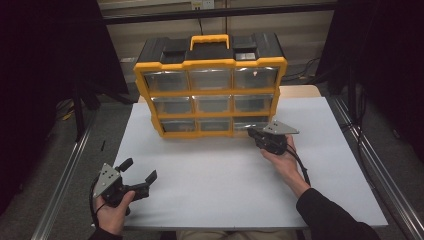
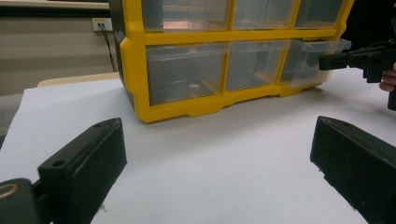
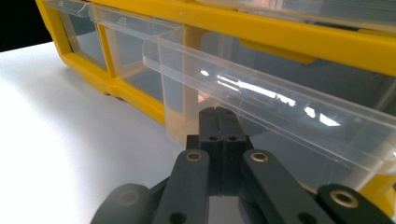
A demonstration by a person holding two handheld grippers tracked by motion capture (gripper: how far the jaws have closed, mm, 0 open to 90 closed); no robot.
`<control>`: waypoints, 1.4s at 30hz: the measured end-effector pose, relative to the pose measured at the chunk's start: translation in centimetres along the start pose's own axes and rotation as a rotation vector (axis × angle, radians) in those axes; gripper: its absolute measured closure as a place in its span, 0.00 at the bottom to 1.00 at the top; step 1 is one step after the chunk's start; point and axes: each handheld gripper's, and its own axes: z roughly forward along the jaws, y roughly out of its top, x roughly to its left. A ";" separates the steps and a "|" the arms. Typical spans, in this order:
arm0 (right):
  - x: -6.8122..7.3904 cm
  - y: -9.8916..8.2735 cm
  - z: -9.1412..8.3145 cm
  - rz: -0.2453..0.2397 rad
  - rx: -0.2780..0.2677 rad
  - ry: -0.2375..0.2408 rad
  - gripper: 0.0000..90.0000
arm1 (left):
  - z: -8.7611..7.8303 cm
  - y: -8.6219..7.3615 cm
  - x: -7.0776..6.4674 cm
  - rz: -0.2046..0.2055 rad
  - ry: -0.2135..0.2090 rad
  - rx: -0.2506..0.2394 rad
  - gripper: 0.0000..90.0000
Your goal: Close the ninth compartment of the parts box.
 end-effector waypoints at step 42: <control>-1.0 -0.3 0.9 0.001 -0.004 -0.042 1.00 | 0.1 0.0 0.0 -0.006 -0.006 0.000 0.04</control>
